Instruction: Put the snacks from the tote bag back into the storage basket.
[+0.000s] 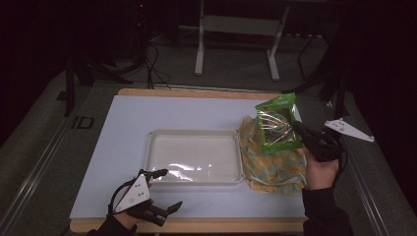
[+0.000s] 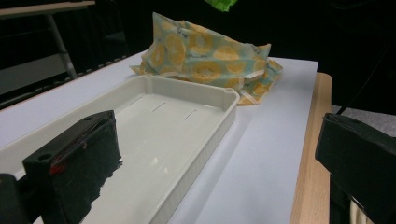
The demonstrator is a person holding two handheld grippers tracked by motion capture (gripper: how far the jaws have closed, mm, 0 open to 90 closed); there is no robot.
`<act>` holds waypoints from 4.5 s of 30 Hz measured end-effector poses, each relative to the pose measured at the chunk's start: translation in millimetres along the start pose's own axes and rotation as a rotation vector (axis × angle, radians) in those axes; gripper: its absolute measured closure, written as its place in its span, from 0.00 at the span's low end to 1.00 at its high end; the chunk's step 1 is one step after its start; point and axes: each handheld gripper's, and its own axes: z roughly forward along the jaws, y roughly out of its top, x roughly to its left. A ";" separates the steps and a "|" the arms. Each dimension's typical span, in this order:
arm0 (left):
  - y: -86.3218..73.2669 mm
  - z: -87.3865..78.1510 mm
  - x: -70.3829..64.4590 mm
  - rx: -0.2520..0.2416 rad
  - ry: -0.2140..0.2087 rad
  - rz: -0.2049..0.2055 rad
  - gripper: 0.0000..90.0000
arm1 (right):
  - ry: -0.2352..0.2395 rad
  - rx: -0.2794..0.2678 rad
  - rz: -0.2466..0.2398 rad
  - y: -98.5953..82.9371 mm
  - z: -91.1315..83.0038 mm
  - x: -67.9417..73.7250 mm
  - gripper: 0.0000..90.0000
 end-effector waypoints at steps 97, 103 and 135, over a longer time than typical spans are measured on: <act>0.5 0.0 -1.8 -0.001 -0.011 0.013 0.00 | 0.075 0.152 0.202 -147.4 96.9 108.4 0.99; 0.5 0.2 -1.5 -0.002 -0.011 0.011 0.00 | 0.067 0.172 0.197 -146.4 94.6 106.8 0.99; 0.9 0.7 -1.8 -0.002 -0.014 0.016 0.00 | 0.068 0.270 0.074 -137.3 101.9 106.5 0.70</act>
